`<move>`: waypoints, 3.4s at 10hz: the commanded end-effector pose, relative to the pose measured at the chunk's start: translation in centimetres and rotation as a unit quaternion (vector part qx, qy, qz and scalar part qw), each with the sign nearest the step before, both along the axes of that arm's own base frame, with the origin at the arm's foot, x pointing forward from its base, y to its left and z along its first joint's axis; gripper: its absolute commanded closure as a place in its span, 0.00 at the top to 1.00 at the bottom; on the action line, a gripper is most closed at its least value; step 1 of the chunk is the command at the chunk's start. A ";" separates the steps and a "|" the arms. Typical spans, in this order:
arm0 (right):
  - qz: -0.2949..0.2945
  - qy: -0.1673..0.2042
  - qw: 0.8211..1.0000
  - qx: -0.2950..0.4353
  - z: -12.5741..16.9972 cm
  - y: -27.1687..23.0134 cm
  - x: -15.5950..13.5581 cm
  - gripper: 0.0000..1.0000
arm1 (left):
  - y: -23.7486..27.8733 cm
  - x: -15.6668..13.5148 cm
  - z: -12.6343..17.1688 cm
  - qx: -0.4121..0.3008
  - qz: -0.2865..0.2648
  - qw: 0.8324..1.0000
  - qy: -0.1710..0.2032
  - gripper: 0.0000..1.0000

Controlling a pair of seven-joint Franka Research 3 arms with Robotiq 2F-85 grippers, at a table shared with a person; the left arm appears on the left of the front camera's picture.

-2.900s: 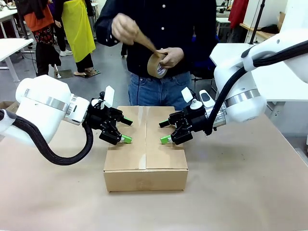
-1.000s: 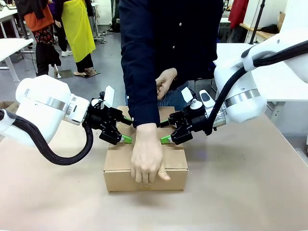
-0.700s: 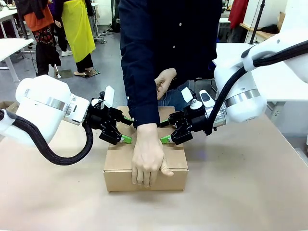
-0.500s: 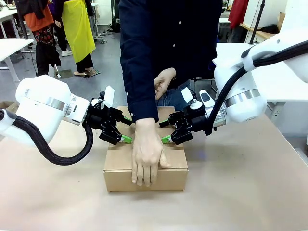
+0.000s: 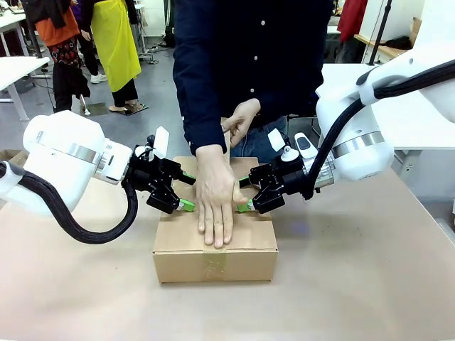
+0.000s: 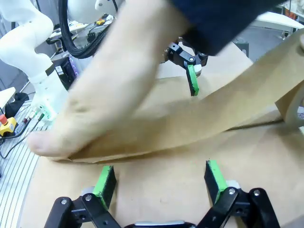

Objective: Pack the gift set into the box.
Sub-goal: Press and hold the closed box until the human finishes sealing it.

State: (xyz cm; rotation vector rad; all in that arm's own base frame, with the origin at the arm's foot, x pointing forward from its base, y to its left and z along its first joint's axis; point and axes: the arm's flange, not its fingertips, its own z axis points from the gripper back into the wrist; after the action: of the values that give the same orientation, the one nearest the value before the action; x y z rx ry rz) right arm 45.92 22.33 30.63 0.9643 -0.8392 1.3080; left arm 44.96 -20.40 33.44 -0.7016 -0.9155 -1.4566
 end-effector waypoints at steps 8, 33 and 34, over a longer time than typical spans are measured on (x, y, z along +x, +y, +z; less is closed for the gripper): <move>0.000 0.000 1.000 -0.004 -0.2 0.0 0.0 1.00 | -0.1 -0.1 -0.3 0.002 0.000 1.000 0.002 1.00; 0.000 0.000 1.000 -0.004 -0.2 0.0 0.0 1.00 | -0.1 -0.1 -0.3 0.002 0.000 1.000 0.002 1.00; 0.000 0.000 1.000 -0.004 -0.2 0.0 0.0 1.00 | -0.1 -0.1 -0.3 0.002 0.000 1.000 0.002 1.00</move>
State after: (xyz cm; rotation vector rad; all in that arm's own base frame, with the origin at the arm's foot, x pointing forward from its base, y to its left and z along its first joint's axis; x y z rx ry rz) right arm 45.89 22.32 30.62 0.9651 -0.8388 1.3080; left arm 44.94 -20.44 33.43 -0.7023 -0.9151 -1.4573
